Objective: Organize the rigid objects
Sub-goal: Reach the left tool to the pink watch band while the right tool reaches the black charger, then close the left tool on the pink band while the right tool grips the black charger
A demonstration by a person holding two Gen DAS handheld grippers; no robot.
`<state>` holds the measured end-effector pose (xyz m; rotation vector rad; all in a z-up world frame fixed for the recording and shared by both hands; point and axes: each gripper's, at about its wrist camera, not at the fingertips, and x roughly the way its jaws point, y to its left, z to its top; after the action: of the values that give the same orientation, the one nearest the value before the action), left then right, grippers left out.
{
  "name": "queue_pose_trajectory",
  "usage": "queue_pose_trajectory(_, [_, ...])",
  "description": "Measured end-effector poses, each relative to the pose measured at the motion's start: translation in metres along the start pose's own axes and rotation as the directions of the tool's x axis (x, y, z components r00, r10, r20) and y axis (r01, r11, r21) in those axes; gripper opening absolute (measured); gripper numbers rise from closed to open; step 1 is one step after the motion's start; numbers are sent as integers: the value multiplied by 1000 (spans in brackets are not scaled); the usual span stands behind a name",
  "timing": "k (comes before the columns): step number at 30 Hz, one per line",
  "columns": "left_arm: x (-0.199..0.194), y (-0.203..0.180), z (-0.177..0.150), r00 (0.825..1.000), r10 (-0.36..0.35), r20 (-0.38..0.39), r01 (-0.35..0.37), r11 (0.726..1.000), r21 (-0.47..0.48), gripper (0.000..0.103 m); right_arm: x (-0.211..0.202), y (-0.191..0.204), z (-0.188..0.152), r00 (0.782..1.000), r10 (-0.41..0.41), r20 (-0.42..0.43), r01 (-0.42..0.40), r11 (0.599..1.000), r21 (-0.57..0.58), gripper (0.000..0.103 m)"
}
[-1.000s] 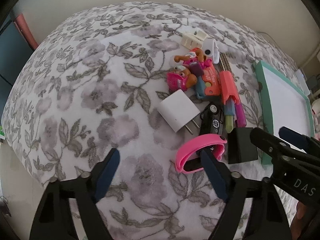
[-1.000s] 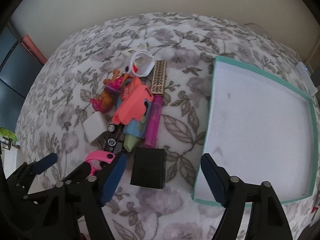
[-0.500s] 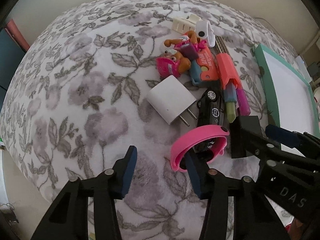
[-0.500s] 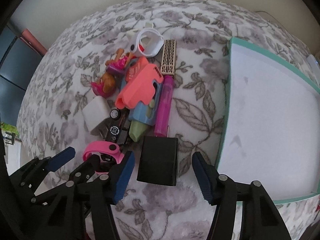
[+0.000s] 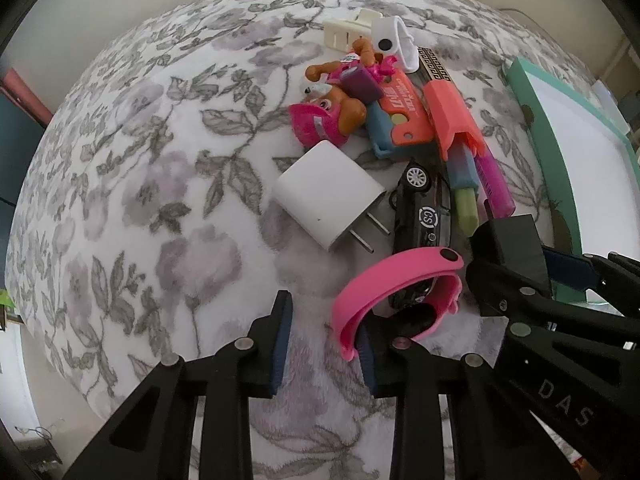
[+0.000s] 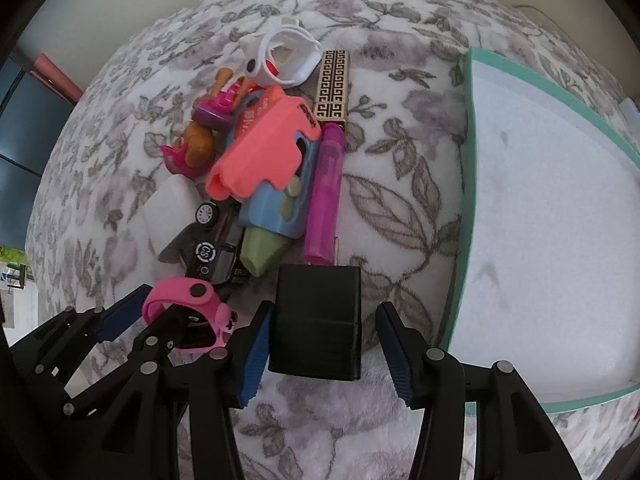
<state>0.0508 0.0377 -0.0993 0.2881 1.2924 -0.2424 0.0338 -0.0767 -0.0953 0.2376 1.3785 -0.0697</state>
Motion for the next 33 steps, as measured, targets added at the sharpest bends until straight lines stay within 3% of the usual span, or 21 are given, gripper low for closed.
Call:
queue_pose_trajectory(6, [-1, -2, -2, 1000, 19, 9, -19, 1000, 23, 31, 2, 4, 2, 1000, -12, 14, 12, 1000, -2, 55])
queue_pose_trajectory(9, [0, -5, -1, 1000, 26, 12, -27, 999, 33, 30, 0, 1, -4, 1000, -15, 20, 15, 1000, -1, 50])
queue_pose_trajectory(12, [-1, -8, -1, 1000, 11, 11, -12, 999, 34, 23, -1, 1, -7, 999, -32, 18, 32, 999, -11, 45])
queue_pose_trajectory(21, [-1, -15, -1, 1000, 13, 14, -14, 998, 59, 10, -5, -5, -14, 1000, -14, 7, 14, 1000, -8, 45])
queue_pose_trajectory(33, [-15, -18, -4, 998, 34, 43, -37, 997, 71, 9, -14, -17, -17, 999, 31, -7, -31, 999, 20, 44])
